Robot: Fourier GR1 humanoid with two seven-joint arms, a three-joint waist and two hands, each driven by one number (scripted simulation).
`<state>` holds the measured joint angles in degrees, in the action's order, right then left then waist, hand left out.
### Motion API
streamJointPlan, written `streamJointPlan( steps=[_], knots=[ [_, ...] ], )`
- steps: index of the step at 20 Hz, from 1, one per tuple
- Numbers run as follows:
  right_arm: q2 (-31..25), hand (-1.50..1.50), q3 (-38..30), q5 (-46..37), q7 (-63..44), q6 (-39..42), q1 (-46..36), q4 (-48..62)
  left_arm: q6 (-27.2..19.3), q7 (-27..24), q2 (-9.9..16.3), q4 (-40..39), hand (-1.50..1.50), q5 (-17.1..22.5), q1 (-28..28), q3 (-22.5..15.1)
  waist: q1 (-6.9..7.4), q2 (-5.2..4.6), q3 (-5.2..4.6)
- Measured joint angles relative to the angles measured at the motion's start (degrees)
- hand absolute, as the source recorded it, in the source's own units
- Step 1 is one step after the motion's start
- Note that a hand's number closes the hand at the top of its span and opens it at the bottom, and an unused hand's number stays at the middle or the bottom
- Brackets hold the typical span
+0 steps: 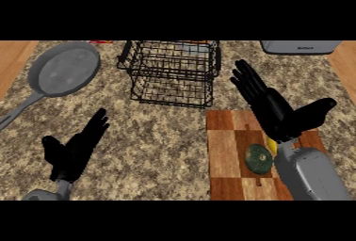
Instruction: Pick the lemon from the cutting board and place it in the tiered basket
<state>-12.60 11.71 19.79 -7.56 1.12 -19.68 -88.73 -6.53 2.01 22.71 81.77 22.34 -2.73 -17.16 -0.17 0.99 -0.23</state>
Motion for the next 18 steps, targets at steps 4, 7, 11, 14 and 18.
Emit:
streamJointPlan(
  steps=[4, 7, 11, 14, 18],
  knots=[
    [-6.8, 1.5, -5.7, -4.2, 2.8, -1.6, 1.6, -2.2, -4.0, -1.5, -0.3, -0.9, 0.0, -2.8, 1.8, 1.1, -0.63, -0.43, 0.16],
    [-14.1, -1.5, -12.2, -10.4, 4.3, -6.2, 3.1, -1.1, -7.9, -2.3, -0.3, -2.1, 0.0, -4.5, 3.7, 2.4, -2.23, -0.49, -0.01],
    [-14.3, -1.5, -23.5, -12.6, 4.2, -19.5, 7.0, 2.3, -11.1, -3.0, -1.2, -2.8, 0.0, -5.6, 5.8, 3.0, -3.55, -0.56, 0.23],
    [-12.2, -1.5, -29.0, -11.8, 9.0, -23.9, 11.4, 1.2, -13.9, -3.8, -3.4, -3.1, 0.0, -7.9, 6.0, 1.7, -2.59, -0.68, 0.29],
    [-12.1, -1.5, -31.5, -10.7, 7.8, -22.4, 19.8, -7.8, -15.9, -2.3, -5.3, -2.5, 0.0, -10.4, 5.7, 0.7, -1.42, -0.76, 0.25]
  ],
)
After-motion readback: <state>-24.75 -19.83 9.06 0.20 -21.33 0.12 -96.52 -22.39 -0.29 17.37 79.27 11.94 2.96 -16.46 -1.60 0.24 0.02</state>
